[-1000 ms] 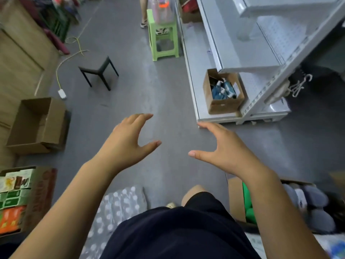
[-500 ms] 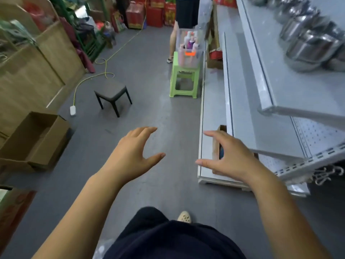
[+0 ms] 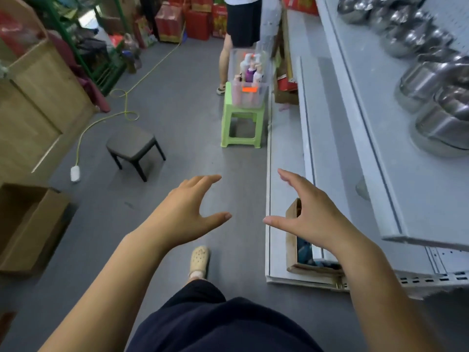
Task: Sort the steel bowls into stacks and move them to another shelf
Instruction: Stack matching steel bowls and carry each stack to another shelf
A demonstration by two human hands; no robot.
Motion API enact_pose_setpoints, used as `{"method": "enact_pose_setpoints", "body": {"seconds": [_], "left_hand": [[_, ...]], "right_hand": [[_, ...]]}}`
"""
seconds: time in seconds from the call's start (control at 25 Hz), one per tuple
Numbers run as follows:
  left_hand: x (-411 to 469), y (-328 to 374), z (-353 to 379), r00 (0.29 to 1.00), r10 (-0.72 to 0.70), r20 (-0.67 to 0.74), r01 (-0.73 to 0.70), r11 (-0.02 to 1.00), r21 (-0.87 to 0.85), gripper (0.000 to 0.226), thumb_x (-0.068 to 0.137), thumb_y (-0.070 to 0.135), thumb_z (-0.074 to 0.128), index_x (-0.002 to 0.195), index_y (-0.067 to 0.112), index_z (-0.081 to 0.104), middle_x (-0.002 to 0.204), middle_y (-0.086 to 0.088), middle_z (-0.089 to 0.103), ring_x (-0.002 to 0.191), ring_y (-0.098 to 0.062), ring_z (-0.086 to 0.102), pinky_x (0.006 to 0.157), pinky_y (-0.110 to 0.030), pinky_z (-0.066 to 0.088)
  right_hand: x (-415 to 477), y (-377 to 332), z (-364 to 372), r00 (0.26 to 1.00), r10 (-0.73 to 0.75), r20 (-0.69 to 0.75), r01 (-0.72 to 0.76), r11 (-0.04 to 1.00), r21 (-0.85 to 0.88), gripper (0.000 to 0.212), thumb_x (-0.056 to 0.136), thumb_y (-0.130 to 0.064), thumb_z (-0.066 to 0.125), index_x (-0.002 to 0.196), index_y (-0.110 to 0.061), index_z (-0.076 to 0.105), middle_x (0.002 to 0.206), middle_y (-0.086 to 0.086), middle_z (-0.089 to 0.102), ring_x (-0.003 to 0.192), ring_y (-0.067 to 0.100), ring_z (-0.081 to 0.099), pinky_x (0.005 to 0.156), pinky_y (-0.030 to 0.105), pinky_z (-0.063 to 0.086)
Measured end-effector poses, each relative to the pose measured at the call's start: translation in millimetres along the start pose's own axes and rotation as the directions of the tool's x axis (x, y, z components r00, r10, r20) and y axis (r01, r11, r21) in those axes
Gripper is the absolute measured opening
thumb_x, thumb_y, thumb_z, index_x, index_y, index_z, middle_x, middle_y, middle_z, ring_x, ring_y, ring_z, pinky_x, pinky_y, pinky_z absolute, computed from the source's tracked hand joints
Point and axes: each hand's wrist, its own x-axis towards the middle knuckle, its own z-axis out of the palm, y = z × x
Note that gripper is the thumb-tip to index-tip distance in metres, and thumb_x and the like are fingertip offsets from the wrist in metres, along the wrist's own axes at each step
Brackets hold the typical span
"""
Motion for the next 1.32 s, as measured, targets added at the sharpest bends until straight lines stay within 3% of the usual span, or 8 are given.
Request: {"method": "enact_pose_setpoints", "body": {"seconds": [0.28,0.48,0.64,0.76,1.0,1.08,1.16,1.32], "left_hand": [[212,10,-96,0.921,0.373,0.11,-0.383,0.919,0.096,0.08,0.087,0.061,0.067,0.154,0.031,0.036,0.153,0.007,0.047,0.139,-0.017,0.047,0.113,-0.034,0.04],[328,61,-105,0.766,0.623,0.16,-0.635,0.771,0.038,0.082,0.085,0.063,0.065,0.154,0.028,0.039,0.155,0.005,0.047,0.139,-0.018,0.048,0.113,-0.034,0.04],[403,118,-84,0.619,0.763,0.184,-0.769,0.637,-0.053,0.081,0.087,0.064,0.064,0.155,0.03,0.038,0.156,0.008,0.045,0.143,-0.014,0.043,0.114,-0.03,0.036],[447,164,-76,0.527,0.832,0.176,-0.834,0.546,-0.083,0.082,0.086,0.066,0.063,0.156,0.032,0.037,0.157,0.01,0.044,0.142,-0.012,0.044,0.113,-0.028,0.037],[495,237,-46,0.38,0.919,0.101,-0.879,0.393,-0.272,0.07,0.088,0.056,0.07,0.149,0.031,0.046,0.149,0.017,0.05,0.137,-0.001,0.044,0.108,-0.016,0.031],[497,254,-26,0.314,0.944,0.102,-0.861,0.329,-0.387,0.065,0.086,0.055,0.071,0.144,0.03,0.052,0.144,0.02,0.054,0.131,0.004,0.046,0.105,-0.005,0.029],[498,268,-8,0.252,0.96,0.122,-0.843,0.28,-0.459,0.062,0.086,0.054,0.071,0.14,0.03,0.055,0.141,0.019,0.055,0.13,0.003,0.046,0.101,0.0,0.028],[505,296,21,0.172,0.981,0.092,-0.865,0.195,-0.462,0.052,0.088,0.044,0.077,0.134,0.024,0.064,0.129,0.019,0.056,0.126,-0.003,0.048,0.101,-0.009,0.031]], "right_hand": [[107,-19,-71,0.898,0.188,-0.398,-0.175,0.982,0.07,0.094,0.081,-0.051,0.082,0.157,-0.039,0.029,0.158,-0.021,0.029,0.147,0.0,0.023,0.11,0.02,0.023],[136,-14,-107,0.771,0.319,-0.551,-0.317,0.943,0.104,0.095,0.081,-0.053,0.081,0.158,-0.037,0.028,0.152,-0.026,0.028,0.143,-0.005,0.021,0.11,0.019,0.024],[139,3,-145,0.642,0.374,-0.669,-0.392,0.91,0.133,0.095,0.08,-0.053,0.081,0.157,-0.039,0.028,0.144,-0.033,0.023,0.147,-0.007,0.017,0.108,0.014,0.019],[141,10,-183,0.557,0.358,-0.749,-0.452,0.888,0.088,0.093,0.079,-0.056,0.08,0.156,-0.036,0.033,0.151,-0.028,0.028,0.147,-0.002,0.021,0.112,0.019,0.022],[132,24,-212,0.292,0.345,-0.892,-0.558,0.819,0.133,0.081,0.078,-0.053,0.08,0.149,-0.029,0.049,0.146,-0.02,0.044,0.141,0.0,0.034,0.114,0.019,0.028],[122,29,-206,0.164,0.366,-0.916,-0.647,0.741,0.18,0.072,0.081,-0.051,0.08,0.144,-0.027,0.054,0.137,-0.022,0.051,0.135,0.004,0.039,0.112,0.022,0.035],[113,31,-198,0.035,0.4,-0.916,-0.683,0.678,0.271,0.063,0.083,-0.046,0.079,0.139,-0.029,0.057,0.126,-0.03,0.049,0.13,0.002,0.04,0.103,0.015,0.035],[107,35,-189,-0.138,0.404,-0.904,-0.746,0.558,0.363,0.06,0.085,-0.046,0.078,0.139,-0.029,0.058,0.138,-0.013,0.057,0.137,0.008,0.038,0.103,0.021,0.034]]}}
